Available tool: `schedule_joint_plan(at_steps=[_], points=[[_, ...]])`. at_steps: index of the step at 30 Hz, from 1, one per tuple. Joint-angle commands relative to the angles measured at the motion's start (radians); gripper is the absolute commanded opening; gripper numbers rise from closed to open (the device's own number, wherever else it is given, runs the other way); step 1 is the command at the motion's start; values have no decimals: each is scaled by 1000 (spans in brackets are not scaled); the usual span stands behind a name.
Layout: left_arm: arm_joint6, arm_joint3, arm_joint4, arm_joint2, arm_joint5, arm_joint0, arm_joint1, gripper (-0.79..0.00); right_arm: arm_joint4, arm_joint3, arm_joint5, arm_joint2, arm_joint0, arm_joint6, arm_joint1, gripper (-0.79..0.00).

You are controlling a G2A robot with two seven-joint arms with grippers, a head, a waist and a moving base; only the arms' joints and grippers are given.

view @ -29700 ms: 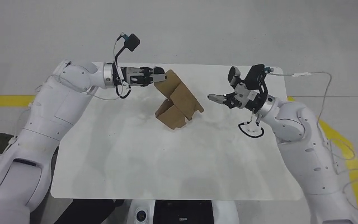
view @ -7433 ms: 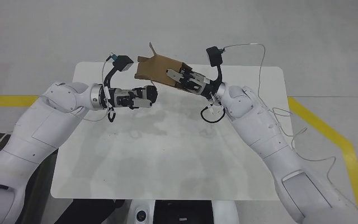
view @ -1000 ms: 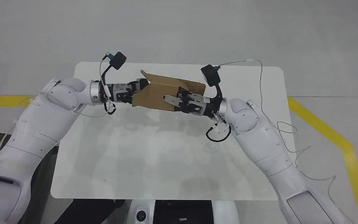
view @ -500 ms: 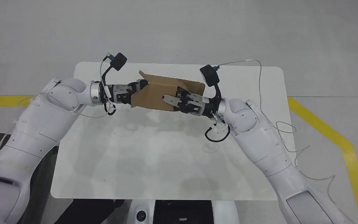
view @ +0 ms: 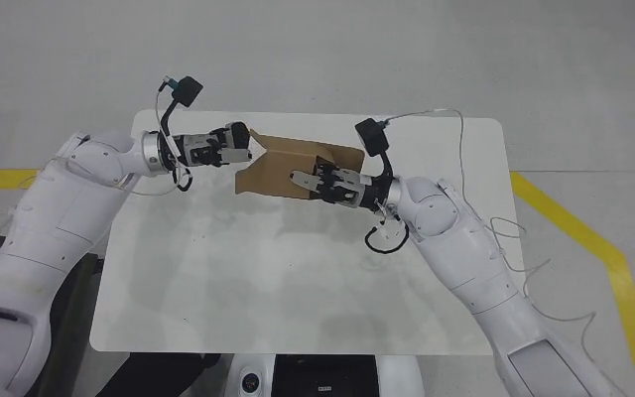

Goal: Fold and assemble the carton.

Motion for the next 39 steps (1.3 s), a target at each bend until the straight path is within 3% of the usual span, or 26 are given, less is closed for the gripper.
schedule_joint_plan(at_steps=[1,14,24,39], points=[[-1,17,-4,-3,1,-6,-3,0,19,-1,-8,-10,-3,35,2,-785],[-1,31,-2,-11,1,-17,-24,0,49,-7,-6,-38,-8,98,6,-785],[7,-11,13,-14,-7,9,-16,0,61,15,-19,-10,8,36,5,-785],[11,-61,37,2,-11,24,-5,0,47,4,-23,-10,18,34,6,-785]])
